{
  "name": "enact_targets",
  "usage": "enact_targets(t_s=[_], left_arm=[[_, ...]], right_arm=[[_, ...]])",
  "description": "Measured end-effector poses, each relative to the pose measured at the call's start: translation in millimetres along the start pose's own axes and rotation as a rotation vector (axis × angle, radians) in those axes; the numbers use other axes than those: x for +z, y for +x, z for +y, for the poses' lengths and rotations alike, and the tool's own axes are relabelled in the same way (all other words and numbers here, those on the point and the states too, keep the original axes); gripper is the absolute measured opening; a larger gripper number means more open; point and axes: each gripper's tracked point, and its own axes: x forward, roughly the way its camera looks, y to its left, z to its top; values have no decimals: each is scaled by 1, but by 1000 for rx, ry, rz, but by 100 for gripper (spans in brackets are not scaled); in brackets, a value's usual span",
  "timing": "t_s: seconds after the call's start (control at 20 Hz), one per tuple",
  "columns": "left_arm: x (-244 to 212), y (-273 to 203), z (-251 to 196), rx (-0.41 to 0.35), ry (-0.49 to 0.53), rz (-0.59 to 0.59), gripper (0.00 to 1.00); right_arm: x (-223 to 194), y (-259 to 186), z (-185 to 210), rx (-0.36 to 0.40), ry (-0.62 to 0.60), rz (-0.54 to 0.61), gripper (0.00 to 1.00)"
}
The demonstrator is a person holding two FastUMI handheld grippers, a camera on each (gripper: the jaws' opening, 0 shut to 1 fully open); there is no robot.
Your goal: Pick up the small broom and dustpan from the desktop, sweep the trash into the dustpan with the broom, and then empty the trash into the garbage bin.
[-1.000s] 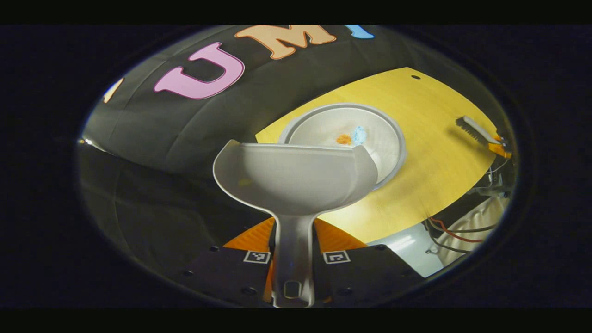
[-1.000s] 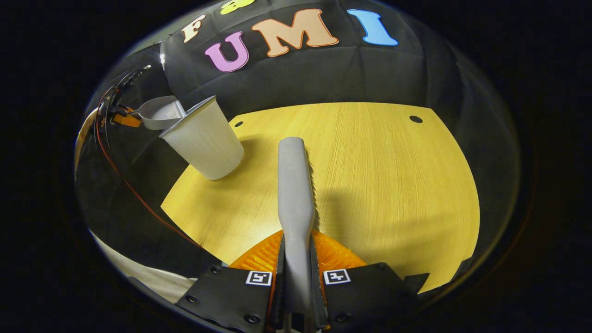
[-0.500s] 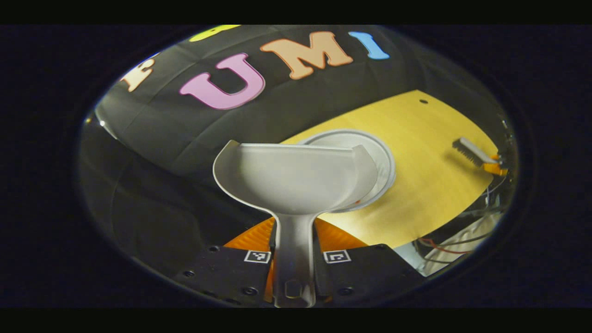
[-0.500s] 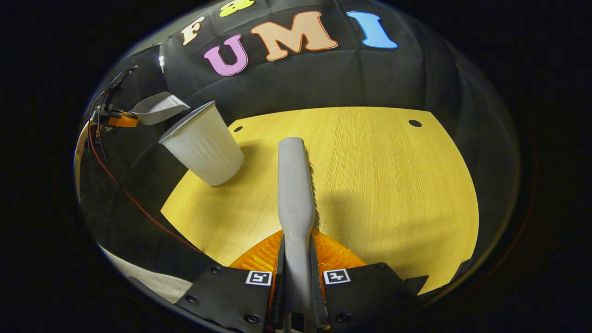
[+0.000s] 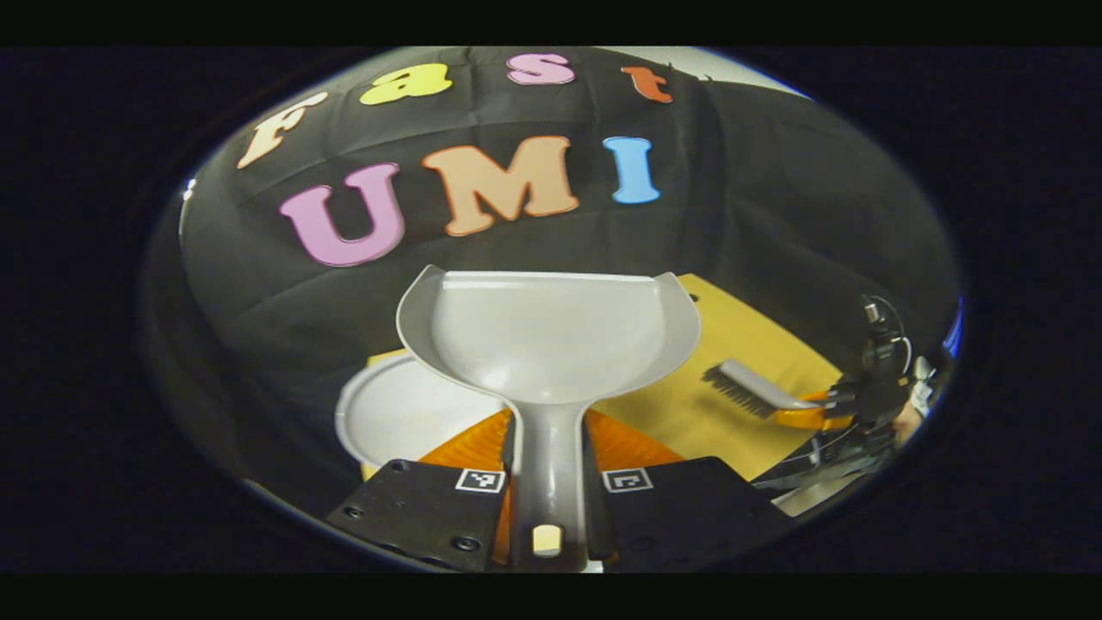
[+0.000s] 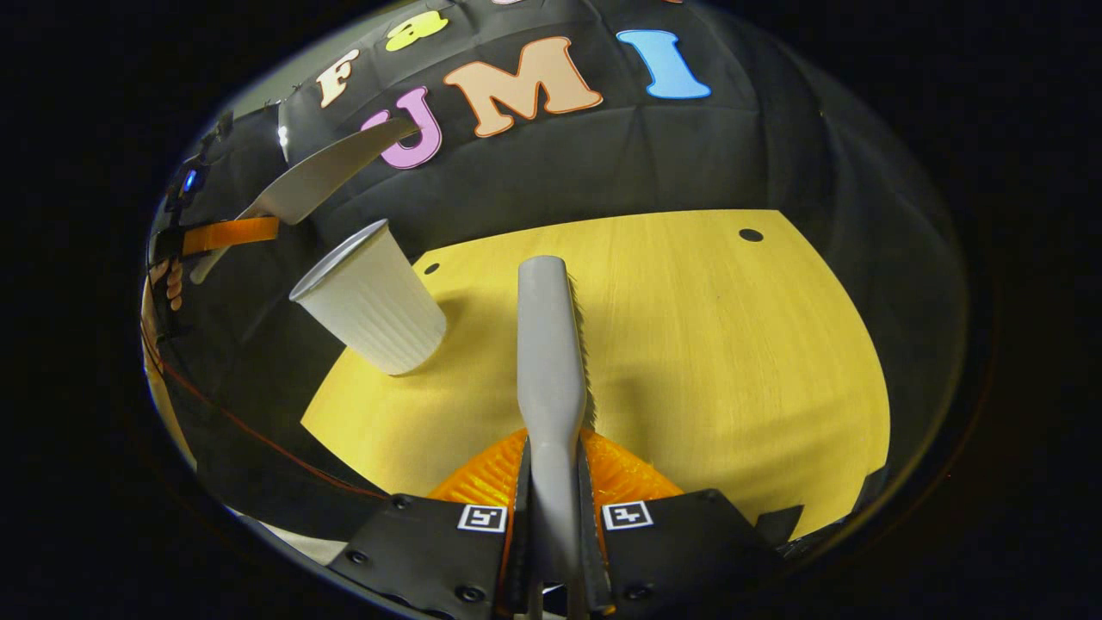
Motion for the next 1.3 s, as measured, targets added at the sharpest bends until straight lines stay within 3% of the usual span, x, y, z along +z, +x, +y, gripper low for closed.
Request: enact_targets(t_s=[0.2, 0.45, 0.85, 1.05, 1.3], left_arm=[[-39, 50, -48, -43, -60, 9, 25], [-117, 86, -59, 13, -90, 100, 27], [-204, 119, -80, 58, -290, 173, 27], [-225, 125, -86, 75, -275, 231, 27], [-252, 138, -86, 88, -336, 272, 27]], right_arm=[[-13, -2, -16, -58, 11, 2, 26], [-27, 12, -23, -140, 65, -1, 26], [-46, 81, -9, -175, 101, 61, 26], [-47, 108, -13, -207, 82, 86, 26], [-47, 120, -14, -215, 89, 110, 26]])
